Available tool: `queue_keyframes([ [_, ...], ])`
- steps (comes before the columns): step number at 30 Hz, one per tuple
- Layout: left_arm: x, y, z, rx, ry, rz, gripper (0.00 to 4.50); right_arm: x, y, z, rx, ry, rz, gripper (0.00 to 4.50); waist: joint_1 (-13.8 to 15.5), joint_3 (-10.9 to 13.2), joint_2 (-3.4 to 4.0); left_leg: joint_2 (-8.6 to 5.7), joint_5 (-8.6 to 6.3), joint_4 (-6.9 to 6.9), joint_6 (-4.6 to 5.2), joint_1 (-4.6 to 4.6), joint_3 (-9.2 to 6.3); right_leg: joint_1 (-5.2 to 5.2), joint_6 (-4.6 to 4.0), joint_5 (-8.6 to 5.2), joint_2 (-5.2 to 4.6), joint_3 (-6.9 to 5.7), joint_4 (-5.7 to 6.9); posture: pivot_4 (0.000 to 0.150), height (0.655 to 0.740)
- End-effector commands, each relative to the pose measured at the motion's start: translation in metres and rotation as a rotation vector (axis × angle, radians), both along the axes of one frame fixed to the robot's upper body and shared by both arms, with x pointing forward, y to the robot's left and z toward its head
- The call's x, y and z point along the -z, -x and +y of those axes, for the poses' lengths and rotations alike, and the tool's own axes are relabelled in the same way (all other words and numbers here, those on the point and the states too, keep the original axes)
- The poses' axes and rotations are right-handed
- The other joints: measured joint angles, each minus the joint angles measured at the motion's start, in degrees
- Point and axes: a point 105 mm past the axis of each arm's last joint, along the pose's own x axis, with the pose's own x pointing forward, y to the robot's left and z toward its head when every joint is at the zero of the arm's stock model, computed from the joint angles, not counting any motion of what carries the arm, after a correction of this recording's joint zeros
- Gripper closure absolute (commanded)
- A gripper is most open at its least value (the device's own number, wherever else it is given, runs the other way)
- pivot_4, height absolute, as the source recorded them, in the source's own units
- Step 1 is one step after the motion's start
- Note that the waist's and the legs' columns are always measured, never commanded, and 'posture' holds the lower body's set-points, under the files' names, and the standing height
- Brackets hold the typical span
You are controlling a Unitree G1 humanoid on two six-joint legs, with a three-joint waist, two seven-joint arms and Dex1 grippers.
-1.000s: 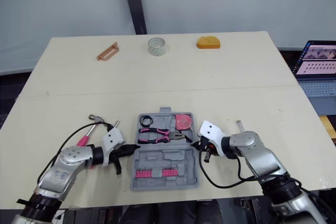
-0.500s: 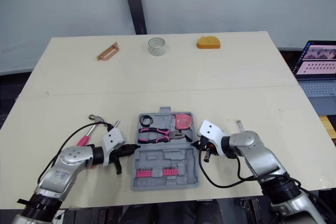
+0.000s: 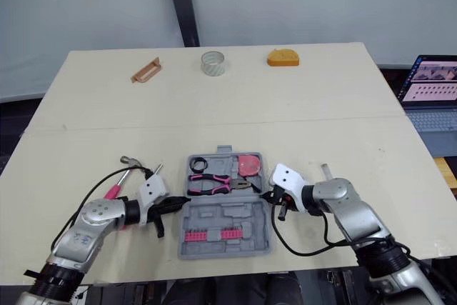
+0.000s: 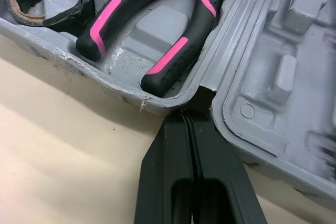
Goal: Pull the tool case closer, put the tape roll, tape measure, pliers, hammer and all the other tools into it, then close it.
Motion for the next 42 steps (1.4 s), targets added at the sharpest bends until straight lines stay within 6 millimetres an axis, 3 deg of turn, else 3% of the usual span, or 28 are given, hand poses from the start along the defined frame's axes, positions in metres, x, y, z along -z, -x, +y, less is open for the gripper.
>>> queue_keyframes([
  [1, -0.001, -0.003, 0.016, -0.039, -0.016, -0.005, 4.50, -0.009, -0.003, -0.007, 0.008, -0.008, -0.031, 4.46, -0.1, 0.0, 0.00, 0.00, 0.00, 0.00, 0.00, 0.00, 0.00, 0.00, 0.00, 0.00, 0.00, 0.00, 0.00, 0.150, 0.7400],
  [10, -0.007, 0.000, 0.025, -0.038, -0.021, -0.012, 4.50, -0.014, -0.003, -0.011, 0.019, -0.034, -0.038, 4.46, -1.1, 0.0, 0.00, 0.00, 0.00, -0.05, 0.00, 0.00, 0.00, -0.01, 0.00, 0.00, 0.00, 0.00, 0.00, 0.150, 0.7400],
  [15, -0.035, 0.007, 0.044, -0.089, 0.069, -0.029, 4.50, -0.054, -0.001, -0.019, 0.071, -0.289, -0.025, 4.46, -1.2, 0.0, -0.01, 0.00, 0.00, -0.11, 0.00, -0.11, 0.02, -0.15, 0.00, 0.00, 0.00, 0.00, -0.01, 0.150, 0.7400],
  [16, -0.043, 0.010, 0.051, -0.111, 0.093, -0.025, 4.24, -0.063, 0.000, -0.027, 0.098, -0.335, -0.016, 4.49, -1.2, 0.0, -0.02, 0.01, 0.00, -0.11, 0.00, -0.13, 0.01, -0.17, 0.01, 0.00, 0.00, 0.00, 0.00, 0.150, 0.7400],
  [19, -0.063, 0.019, 0.084, -0.210, 0.113, -0.032, 3.17, -0.082, 0.003, -0.066, 0.193, -0.387, -0.007, 3.65, -1.1, 0.1, -0.06, 0.01, 0.00, -0.12, 0.00, -0.17, 0.01, -0.20, 0.01, 0.01, 0.00, 0.00, -0.02, 0.150, 0.7400],
  [25, -0.081, 0.051, 0.169, -0.475, 0.063, -0.029, 0.13, -0.076, 0.015, -0.160, 0.430, -0.243, -0.032, 0.66, -1.1, 0.2, -0.14, 0.01, 0.00, -0.17, 0.01, -0.17, 0.04, -0.17, 0.01, 0.01, 0.00, 0.00, -0.12, 0.150, 0.7400],
  [26, -0.081, 0.058, 0.185, -0.526, 0.049, -0.028, 0.00, -0.073, 0.017, -0.174, 0.470, -0.215, -0.036, 0.10, -1.2, 0.2, -0.13, 0.02, 0.00, -0.19, 0.01, -0.15, 0.06, -0.17, 0.01, 0.00, 0.00, 0.01, -0.12, 0.150, 0.7400],
  [33, -0.077, 0.088, 0.255, -0.779, 0.045, -0.068, 0.00, -0.060, 0.026, -0.224, 0.627, -0.170, -0.059, 0.03, -2.0, 0.2, -0.14, 0.02, 0.00, -0.37, 0.00, 0.00, 0.25, -0.21, 0.01, 0.00, 0.00, 0.07, -0.14, 0.150, 0.7400],
  [42, -0.068, 0.095, 0.267, -0.807, 0.009, -0.079, 0.00, -0.054, 0.021, -0.229, 0.642, -0.175, -0.079, 0.03, -2.7, 0.2, -0.18, 0.05, 0.00, -0.42, 0.00, 0.03, 0.27, -0.23, 0.01, 0.00, -0.01, 0.07, -0.11, 0.150, 0.7400],
])
